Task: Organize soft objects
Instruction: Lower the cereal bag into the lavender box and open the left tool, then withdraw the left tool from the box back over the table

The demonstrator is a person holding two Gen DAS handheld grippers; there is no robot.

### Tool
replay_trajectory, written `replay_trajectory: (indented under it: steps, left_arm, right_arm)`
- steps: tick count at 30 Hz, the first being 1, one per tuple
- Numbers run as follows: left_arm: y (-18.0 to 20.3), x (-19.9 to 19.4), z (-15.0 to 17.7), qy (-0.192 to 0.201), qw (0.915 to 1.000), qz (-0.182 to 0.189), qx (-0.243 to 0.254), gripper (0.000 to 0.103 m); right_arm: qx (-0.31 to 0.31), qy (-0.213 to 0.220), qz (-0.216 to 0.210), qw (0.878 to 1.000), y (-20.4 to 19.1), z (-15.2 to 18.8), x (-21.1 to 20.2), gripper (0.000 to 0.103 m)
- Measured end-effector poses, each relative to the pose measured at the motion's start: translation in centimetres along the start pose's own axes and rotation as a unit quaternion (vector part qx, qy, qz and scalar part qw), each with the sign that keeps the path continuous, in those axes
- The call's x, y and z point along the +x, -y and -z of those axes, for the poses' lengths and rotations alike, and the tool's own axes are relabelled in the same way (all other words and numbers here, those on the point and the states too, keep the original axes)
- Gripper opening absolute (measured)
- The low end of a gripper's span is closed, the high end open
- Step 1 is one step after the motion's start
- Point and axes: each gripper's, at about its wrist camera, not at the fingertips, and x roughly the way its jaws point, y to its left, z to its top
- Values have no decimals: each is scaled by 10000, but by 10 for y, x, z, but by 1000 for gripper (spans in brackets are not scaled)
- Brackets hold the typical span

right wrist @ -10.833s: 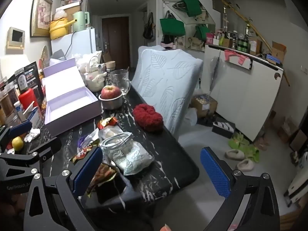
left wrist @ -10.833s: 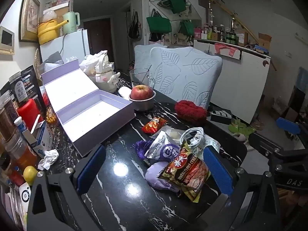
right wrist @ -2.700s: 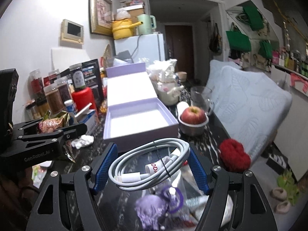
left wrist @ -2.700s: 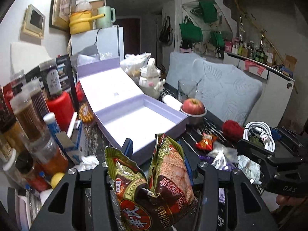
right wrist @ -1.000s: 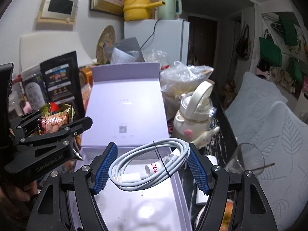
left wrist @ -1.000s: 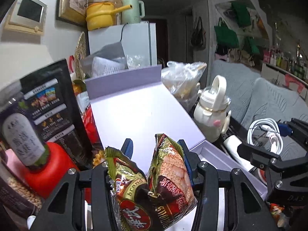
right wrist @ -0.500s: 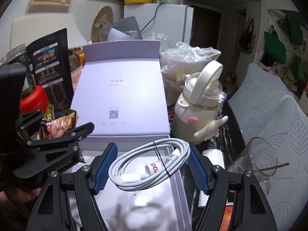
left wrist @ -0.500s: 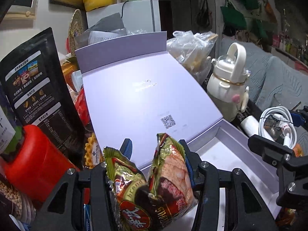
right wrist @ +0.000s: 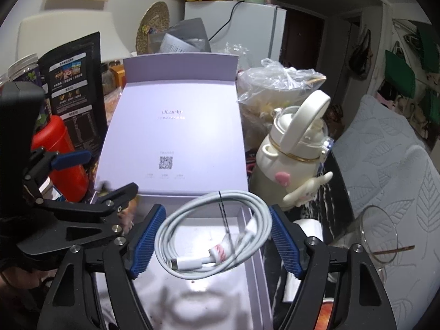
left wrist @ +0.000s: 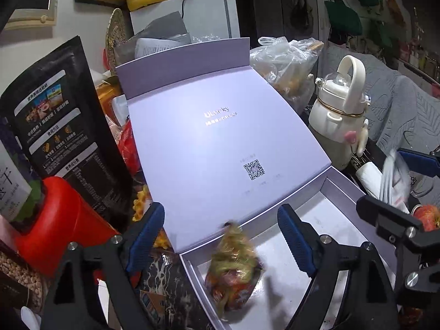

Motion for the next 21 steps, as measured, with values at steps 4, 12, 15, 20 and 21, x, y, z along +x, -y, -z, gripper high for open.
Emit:
replay_trajectory:
  steps: [4,12,15,20,21]
  left_arm:
    - [-1,-4,-1,44,10000,-7,-2,85]
    - [-2,-18,-2,60,9994,281,-168,85]
    - [2,-27,-3,110,9991,383,-174,85]
    - [8,-44,-5,243,9984,461,-204,85]
    - [9,-47,-6,257,9983,481,-208,85]
  right_arm:
    - [-17,25,83,10000,0,-1,-4,87]
    - [-6,127,186,9997,6,0,-24,87]
    - [24,189,228,9996,10,0,-35,87]
    - [60,339,255,9991,15,1,-57,87]
    - [74,364,251,9990,16,1,-60,87]
